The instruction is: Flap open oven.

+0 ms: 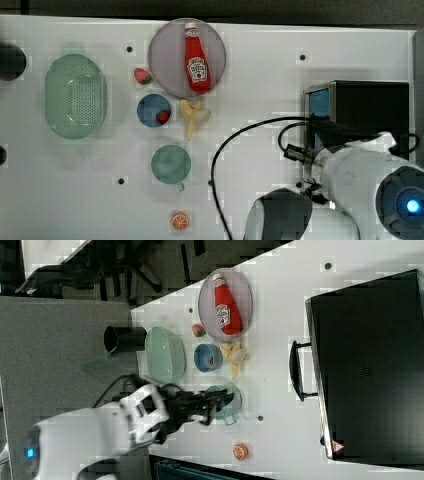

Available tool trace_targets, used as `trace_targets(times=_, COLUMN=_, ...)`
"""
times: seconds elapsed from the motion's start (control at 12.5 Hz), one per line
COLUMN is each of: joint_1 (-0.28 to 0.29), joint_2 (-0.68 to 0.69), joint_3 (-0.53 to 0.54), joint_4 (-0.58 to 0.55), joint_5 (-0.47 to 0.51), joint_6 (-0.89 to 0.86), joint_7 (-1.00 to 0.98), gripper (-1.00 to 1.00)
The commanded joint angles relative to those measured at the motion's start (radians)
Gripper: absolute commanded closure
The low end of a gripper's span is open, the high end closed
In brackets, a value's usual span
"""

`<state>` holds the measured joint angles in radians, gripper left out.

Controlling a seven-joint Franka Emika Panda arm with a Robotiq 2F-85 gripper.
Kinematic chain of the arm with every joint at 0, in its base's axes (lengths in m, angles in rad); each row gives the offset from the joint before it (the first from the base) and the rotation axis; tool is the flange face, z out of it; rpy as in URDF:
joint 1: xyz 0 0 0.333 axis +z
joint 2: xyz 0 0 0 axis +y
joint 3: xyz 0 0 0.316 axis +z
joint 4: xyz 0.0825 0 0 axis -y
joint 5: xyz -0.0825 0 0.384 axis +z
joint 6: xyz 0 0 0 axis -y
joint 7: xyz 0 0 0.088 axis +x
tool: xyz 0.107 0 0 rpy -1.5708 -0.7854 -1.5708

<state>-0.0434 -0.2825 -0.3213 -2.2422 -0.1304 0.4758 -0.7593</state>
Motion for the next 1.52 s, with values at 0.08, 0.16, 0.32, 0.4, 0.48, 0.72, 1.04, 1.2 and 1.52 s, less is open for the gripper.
trace_targets(times=0.08, joint_1=-0.008, joint_2=0.066, joint_3=-0.049, joint_4=-0.008, joint_5=0.005, joint_6=0.079, joint_7=-0.220, gripper=0.65)
trace_targets(times=0.16, joint_1=-0.008, joint_2=0.098, joint_3=-0.067, joint_4=-0.006, joint_5=0.005, joint_6=0.114, joint_7=-0.249, gripper=0.65)
trace_targets(times=0.32, joint_1=-0.009, joint_2=0.159, joint_3=-0.094, joint_4=-0.005, joint_5=0.005, joint_6=0.181, joint_7=-0.277, gripper=0.65)
trace_targets(times=0.4, joint_1=-0.010, joint_2=0.187, joint_3=-0.106, joint_4=-0.005, joint_5=0.005, joint_6=0.217, joint_7=-0.281, gripper=0.65)
trace_targets(times=0.48, joint_1=-0.010, joint_2=0.213, joint_3=-0.116, joint_4=-0.005, joint_5=0.006, joint_6=0.254, joint_7=-0.282, gripper=0.65)
trace_targets(times=0.72, joint_1=-0.012, joint_2=0.285, joint_3=-0.136, joint_4=-0.006, joint_5=0.006, joint_6=0.325, joint_7=-0.283, gripper=0.65)
trace_targets(times=1.04, joint_1=-0.012, joint_2=0.368, joint_3=-0.135, joint_4=-0.007, joint_5=0.006, joint_6=0.380, joint_7=-0.282, gripper=0.65)
trace_targets(times=1.2, joint_1=-0.011, joint_2=0.400, joint_3=-0.132, joint_4=-0.007, joint_5=0.006, joint_6=0.406, joint_7=-0.282, gripper=0.65)
trace_targets(times=1.52, joint_1=0.004, joint_2=0.431, joint_3=-0.124, joint_4=-0.008, joint_5=-0.004, joint_6=0.412, joint_7=-0.267, gripper=0.65)
